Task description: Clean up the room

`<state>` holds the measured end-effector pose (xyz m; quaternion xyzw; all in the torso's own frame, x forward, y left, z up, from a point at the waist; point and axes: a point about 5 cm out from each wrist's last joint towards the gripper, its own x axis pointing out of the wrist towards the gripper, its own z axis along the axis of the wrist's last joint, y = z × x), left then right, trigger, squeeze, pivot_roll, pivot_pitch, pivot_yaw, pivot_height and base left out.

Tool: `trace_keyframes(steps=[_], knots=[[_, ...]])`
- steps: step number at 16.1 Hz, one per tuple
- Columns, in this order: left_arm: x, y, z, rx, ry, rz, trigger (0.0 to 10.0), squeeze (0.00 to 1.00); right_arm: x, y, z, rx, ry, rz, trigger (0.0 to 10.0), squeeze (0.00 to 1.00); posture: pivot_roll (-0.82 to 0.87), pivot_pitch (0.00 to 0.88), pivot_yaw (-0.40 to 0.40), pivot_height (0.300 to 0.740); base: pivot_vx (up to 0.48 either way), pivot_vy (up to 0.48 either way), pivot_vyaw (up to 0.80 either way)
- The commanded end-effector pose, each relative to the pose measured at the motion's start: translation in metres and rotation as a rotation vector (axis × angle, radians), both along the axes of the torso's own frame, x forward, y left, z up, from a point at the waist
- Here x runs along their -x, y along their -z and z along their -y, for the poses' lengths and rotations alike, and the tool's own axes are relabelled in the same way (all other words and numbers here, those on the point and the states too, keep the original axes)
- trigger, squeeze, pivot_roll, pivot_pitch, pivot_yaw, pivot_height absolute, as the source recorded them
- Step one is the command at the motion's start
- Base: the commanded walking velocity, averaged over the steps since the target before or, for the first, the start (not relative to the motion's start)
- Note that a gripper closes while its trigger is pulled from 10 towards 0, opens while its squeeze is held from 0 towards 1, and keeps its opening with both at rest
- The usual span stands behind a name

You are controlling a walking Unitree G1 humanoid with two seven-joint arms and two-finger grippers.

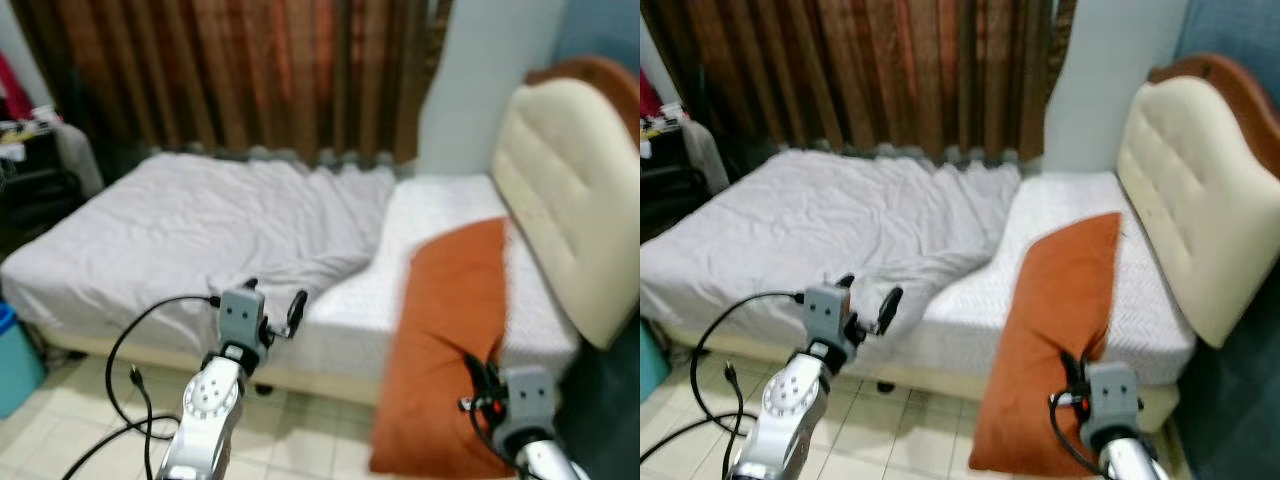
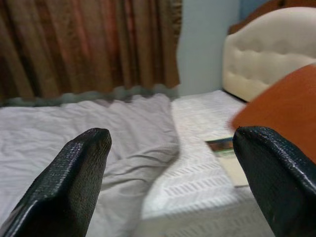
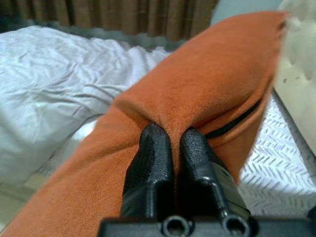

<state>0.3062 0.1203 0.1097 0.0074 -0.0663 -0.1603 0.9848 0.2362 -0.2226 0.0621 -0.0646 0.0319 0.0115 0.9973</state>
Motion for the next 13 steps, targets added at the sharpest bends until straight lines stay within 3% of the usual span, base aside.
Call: trace_keyframes(steps=[1,10,13], knots=[[-0.001,0.002,-0.007,-0.007,-0.019,-0.01,10.0,0.0,-0.013,-0.022,-0.006,0.002,-0.021,0.126,0.0,0.0,-0.08,0.0,-0.011,0.74,0.472,0.0,0.0],[-0.001,0.013,-0.001,-0.002,0.03,-0.07,10.0,0.0,-0.01,-0.018,-0.008,0.001,-0.023,0.105,0.0,0.0,-0.09,0.0,-0.008,0.74,0.48,0.0,-0.07],[-0.002,0.013,0.001,0.004,0.029,-0.07,10.0,0.0,-0.011,-0.019,-0.007,0.007,-0.022,0.107,0.0,0.0,-0.1,0.0,-0.009,0.74,0.48,0.0,-0.8]])
